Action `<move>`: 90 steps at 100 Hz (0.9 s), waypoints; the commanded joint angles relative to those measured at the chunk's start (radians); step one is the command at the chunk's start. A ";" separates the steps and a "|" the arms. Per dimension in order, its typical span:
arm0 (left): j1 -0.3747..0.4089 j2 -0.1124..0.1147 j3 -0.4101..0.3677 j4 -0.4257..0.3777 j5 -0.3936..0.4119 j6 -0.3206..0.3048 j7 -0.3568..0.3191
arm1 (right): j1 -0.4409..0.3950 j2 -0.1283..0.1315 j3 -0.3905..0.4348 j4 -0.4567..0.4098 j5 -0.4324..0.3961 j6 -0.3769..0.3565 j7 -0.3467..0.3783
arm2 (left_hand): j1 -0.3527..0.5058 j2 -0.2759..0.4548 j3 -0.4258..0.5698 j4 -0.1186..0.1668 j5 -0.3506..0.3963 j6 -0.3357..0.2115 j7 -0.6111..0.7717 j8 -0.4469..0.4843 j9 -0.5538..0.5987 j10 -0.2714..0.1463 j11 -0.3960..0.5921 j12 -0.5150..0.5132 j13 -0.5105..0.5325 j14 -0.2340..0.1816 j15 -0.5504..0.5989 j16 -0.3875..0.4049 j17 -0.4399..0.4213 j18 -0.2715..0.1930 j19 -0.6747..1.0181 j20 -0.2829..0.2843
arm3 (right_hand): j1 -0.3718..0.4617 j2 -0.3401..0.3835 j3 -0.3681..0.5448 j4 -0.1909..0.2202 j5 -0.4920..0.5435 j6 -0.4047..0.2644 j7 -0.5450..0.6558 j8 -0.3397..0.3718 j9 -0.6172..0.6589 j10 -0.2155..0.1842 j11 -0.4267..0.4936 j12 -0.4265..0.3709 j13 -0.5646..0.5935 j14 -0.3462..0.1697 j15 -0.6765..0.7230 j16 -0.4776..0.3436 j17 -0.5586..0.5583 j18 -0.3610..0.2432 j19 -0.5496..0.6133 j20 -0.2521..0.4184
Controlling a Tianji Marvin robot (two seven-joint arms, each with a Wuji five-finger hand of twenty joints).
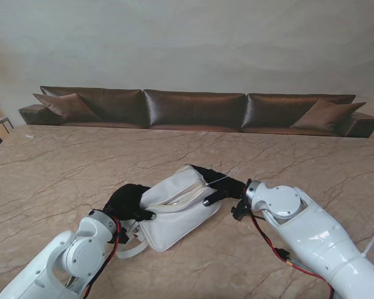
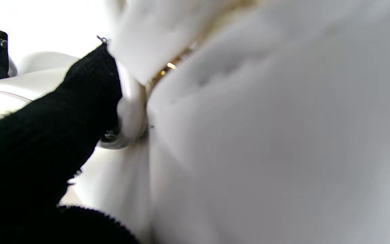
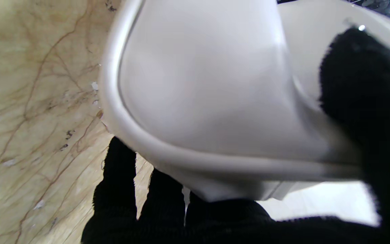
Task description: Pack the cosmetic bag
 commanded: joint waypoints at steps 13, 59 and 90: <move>-0.026 -0.019 0.023 0.008 -0.010 0.018 0.027 | 0.015 -0.012 -0.058 0.020 -0.054 -0.049 -0.011 | 0.520 0.164 0.269 0.146 0.104 -0.207 0.188 0.060 0.026 -0.175 0.058 0.025 0.040 -0.009 -0.003 -0.003 -0.019 0.008 0.002 0.024 | 0.133 0.062 -0.059 0.011 0.326 -0.238 0.483 0.076 0.402 -0.120 0.153 0.229 0.123 -0.006 0.235 0.177 0.029 -0.052 0.061 -0.023; -0.020 0.023 -0.028 -0.065 -0.191 0.091 -0.270 | -0.001 -0.065 -0.093 0.124 -0.093 -0.107 -0.180 | -0.221 0.554 -0.309 0.237 -0.371 -0.053 -0.191 -0.313 -0.456 -0.063 -0.322 -0.256 -0.519 -0.060 -0.679 -0.255 -0.516 -0.028 -0.522 -0.020 | 0.296 0.363 -0.088 -0.084 0.725 -0.572 0.989 0.134 0.648 -0.081 -0.045 0.170 0.221 -0.016 0.213 0.139 0.024 -0.015 0.206 0.095; -0.047 0.011 0.019 -0.070 -0.257 0.212 -0.260 | -0.032 -0.073 -0.082 0.120 -0.159 -0.140 -0.282 | 0.137 0.652 -0.396 0.073 -0.347 -0.079 0.042 0.011 -0.225 -0.062 -0.231 0.244 -0.400 -0.014 -0.373 -0.050 -0.473 -0.044 -0.330 0.118 | 0.154 0.128 -0.052 0.027 0.464 -0.263 0.550 0.026 0.462 -0.038 -0.130 -0.016 0.207 -0.003 0.080 0.034 -0.002 0.011 0.138 0.095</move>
